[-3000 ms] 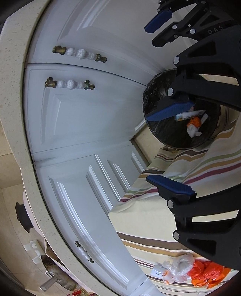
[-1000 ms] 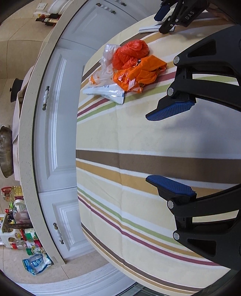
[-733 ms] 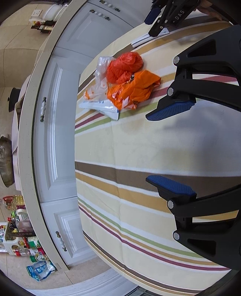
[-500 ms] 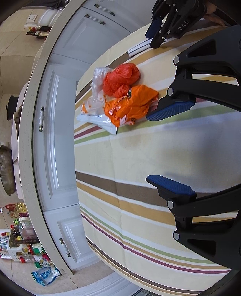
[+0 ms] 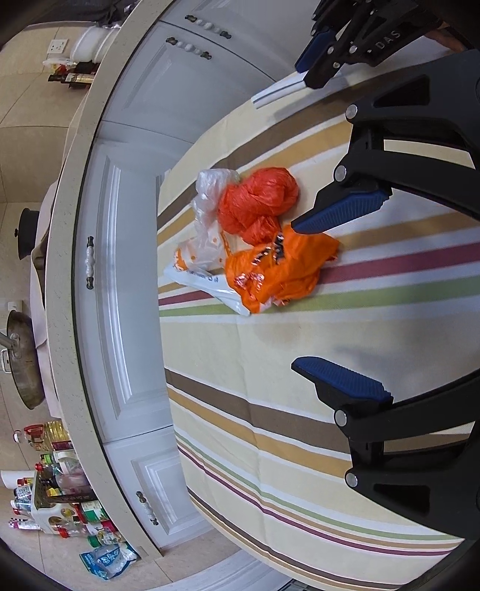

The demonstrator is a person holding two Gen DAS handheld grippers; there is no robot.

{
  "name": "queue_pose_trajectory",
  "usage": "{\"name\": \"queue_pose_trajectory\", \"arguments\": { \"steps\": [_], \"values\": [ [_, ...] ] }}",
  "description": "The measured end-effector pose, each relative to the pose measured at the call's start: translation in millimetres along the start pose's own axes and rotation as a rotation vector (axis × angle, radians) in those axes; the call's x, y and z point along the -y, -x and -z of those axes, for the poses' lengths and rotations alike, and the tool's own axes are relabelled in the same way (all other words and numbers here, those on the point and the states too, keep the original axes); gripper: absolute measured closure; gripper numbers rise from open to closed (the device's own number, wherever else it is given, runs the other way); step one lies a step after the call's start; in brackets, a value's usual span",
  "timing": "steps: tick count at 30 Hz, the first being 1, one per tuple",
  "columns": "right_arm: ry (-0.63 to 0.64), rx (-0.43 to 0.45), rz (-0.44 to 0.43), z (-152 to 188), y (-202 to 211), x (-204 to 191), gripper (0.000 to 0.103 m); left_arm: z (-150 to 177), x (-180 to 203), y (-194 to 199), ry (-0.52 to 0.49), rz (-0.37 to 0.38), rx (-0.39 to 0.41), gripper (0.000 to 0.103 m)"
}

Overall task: Collect trash
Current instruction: 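Grasp the white paper strip with the right gripper while the left grasps the orange printed bag, then carry the strip and orange bag over the black bin with both grippers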

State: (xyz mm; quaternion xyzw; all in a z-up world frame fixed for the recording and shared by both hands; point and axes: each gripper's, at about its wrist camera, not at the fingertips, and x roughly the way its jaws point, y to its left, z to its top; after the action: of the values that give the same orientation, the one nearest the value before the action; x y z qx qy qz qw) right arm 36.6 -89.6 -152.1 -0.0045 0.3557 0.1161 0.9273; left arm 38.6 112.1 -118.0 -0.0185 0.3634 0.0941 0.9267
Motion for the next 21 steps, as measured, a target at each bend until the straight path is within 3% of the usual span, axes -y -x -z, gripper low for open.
{"name": "queue_pose_trajectory", "arguments": {
  "steps": [6,13,16,21],
  "values": [
    [-0.043,0.03,0.003,0,7,29,0.081,-8,9,-14,0.018,-0.041,-0.002,0.037],
    [-0.088,0.053,0.007,1,12,51,0.081,-6,12,-25,0.004,-0.055,-0.027,0.079],
    [-0.097,0.06,0.006,1,13,56,0.081,-7,13,-23,0.0,-0.062,-0.017,0.087],
    [-0.097,0.077,0.013,2,17,59,0.081,-5,13,-19,-0.007,-0.046,-0.007,0.089]
  ]
}}
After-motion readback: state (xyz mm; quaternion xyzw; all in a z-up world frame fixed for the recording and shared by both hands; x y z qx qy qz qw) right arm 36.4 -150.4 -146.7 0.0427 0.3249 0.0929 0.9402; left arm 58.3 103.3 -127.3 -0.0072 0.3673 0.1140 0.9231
